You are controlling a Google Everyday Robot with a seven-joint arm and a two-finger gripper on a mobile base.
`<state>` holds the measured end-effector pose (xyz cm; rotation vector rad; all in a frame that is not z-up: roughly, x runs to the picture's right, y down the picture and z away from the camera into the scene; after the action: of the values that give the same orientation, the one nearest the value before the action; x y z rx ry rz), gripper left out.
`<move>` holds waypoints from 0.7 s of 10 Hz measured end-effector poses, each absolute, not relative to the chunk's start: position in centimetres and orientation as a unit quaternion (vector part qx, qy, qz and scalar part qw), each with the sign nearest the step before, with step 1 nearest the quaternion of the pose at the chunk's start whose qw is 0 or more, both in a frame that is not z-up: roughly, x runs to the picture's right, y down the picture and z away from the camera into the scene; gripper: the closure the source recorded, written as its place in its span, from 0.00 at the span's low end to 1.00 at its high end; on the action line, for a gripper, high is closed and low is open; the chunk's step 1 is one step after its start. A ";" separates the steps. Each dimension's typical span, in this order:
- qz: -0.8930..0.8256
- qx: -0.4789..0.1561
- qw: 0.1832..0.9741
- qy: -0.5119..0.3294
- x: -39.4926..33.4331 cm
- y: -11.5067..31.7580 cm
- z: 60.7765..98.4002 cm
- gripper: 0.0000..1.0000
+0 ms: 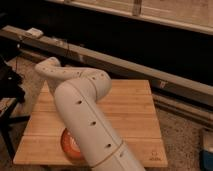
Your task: Place the bottle in the ceramic bowl
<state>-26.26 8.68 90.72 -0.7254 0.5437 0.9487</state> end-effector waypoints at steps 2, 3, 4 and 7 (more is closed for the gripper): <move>0.445 -0.331 0.799 0.231 -26.7 6.9 88.1 1.00; 0.447 -0.329 0.802 0.222 -26.8 6.0 86.8 1.00; 0.447 -0.326 0.806 0.211 -26.7 4.9 84.8 1.00; 0.437 -0.317 0.820 0.189 -25.6 4.2 79.7 1.00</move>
<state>-25.62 4.23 79.70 -0.6744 0.4023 0.9310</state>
